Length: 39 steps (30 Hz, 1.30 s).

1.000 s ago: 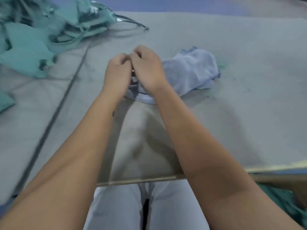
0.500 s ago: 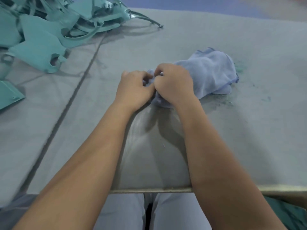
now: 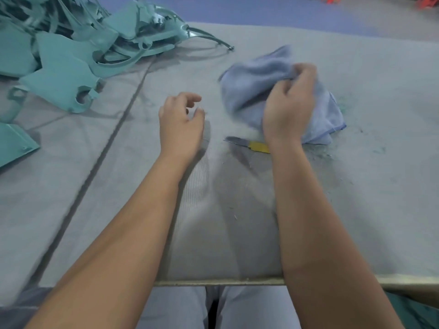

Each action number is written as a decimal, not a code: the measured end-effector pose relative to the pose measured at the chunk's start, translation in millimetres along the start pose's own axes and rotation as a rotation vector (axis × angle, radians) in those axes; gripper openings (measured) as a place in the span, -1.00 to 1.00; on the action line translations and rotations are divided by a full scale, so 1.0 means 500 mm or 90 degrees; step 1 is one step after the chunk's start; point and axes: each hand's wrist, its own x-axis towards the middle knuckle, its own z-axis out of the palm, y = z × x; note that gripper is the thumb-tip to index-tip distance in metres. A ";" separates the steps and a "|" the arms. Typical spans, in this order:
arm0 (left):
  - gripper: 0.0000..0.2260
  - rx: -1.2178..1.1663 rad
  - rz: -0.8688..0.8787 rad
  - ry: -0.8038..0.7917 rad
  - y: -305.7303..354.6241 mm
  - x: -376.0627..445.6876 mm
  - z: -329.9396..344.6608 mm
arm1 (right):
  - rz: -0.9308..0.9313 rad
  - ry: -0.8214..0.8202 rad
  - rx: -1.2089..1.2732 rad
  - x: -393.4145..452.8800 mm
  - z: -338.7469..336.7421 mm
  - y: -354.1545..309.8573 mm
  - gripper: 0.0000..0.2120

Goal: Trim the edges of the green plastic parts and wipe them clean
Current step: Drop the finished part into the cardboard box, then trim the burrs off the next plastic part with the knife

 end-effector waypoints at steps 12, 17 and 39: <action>-0.82 -0.003 -0.097 -0.115 -0.014 0.003 0.015 | -0.118 -0.171 -0.426 0.058 -0.059 0.044 -0.70; -0.81 0.002 -0.130 -0.114 -0.020 0.004 0.020 | 0.028 -0.712 -0.532 0.037 -0.044 0.026 -0.93; -0.80 0.223 -0.085 0.111 -0.040 0.038 -0.051 | 0.016 -0.324 0.075 -0.126 0.111 0.031 -0.88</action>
